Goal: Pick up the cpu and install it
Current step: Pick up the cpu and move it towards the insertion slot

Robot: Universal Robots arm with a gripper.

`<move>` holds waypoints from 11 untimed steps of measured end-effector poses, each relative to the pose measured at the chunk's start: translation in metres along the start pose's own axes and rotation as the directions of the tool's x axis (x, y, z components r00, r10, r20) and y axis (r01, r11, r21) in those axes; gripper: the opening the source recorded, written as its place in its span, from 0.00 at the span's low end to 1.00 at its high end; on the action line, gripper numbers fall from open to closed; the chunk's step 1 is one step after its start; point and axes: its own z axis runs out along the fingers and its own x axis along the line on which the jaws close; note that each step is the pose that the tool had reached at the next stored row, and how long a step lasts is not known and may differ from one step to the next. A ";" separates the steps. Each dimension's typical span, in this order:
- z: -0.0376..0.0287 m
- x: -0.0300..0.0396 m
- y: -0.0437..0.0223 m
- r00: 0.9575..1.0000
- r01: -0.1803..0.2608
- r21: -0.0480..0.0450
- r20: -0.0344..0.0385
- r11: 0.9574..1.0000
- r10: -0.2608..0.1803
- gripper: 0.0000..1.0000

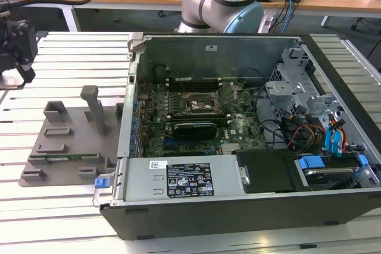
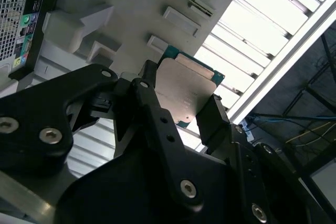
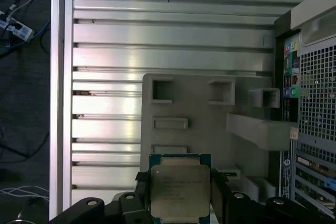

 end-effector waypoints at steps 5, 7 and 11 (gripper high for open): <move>-0.0075 -0.0002 -0.0001 1.000 0.000 0.000 0.000 1.000 0.000 0.55; -0.0111 -0.0003 -0.0002 1.000 0.000 0.000 0.000 1.000 0.000 0.55; -0.0159 -0.0004 -0.0002 1.000 0.000 0.000 0.000 1.000 0.000 0.55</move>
